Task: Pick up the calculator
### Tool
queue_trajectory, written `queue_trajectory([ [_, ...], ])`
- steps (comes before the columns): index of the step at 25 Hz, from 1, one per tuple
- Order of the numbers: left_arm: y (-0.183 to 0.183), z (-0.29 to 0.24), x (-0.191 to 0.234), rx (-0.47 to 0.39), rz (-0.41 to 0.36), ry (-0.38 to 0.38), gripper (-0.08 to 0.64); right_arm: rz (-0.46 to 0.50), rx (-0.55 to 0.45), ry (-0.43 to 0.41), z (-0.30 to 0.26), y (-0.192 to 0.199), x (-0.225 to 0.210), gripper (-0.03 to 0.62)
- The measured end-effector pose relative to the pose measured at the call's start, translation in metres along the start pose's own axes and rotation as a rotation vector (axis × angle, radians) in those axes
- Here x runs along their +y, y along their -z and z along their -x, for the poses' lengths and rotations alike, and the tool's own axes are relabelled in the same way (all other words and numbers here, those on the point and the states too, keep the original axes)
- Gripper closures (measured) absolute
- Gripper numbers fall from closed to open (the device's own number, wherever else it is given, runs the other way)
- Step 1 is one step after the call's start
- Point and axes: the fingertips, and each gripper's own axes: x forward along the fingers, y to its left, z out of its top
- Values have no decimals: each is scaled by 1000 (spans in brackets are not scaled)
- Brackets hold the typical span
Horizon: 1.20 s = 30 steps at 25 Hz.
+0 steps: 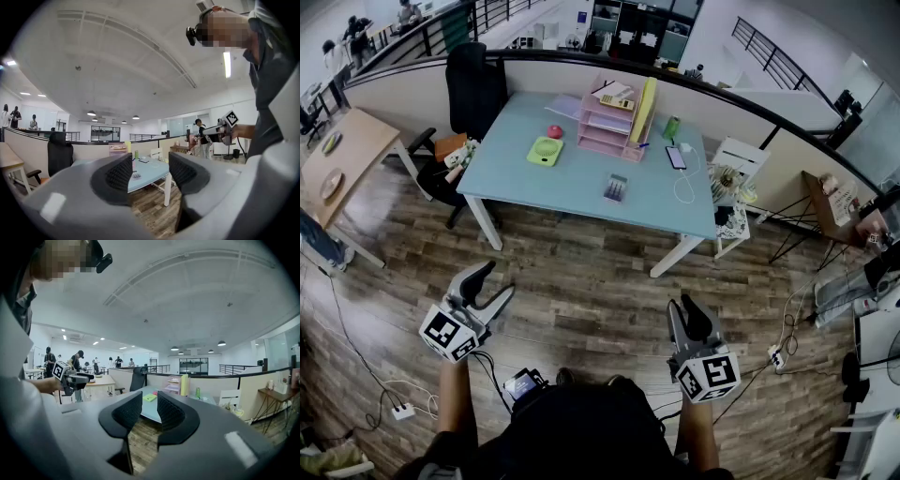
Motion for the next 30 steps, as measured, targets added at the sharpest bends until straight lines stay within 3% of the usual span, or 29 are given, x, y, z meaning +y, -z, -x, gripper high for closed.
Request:
queue_trajectory([
  [8,8,-12,5,13,-5,13,301,-11,-2,-8,-16,6,-3,494],
  [14,13,-39,1,41,-10,16,301,-50,-37,-25,-33,2,-30,492],
  [24,7,-110,-2,82,15,-74,301,-81,-49,-145,-103,-1,-104,492],
  [30,-6,-153,-6,46,23,-129,301,-84,-60,-218,-137,-7,-149,494],
])
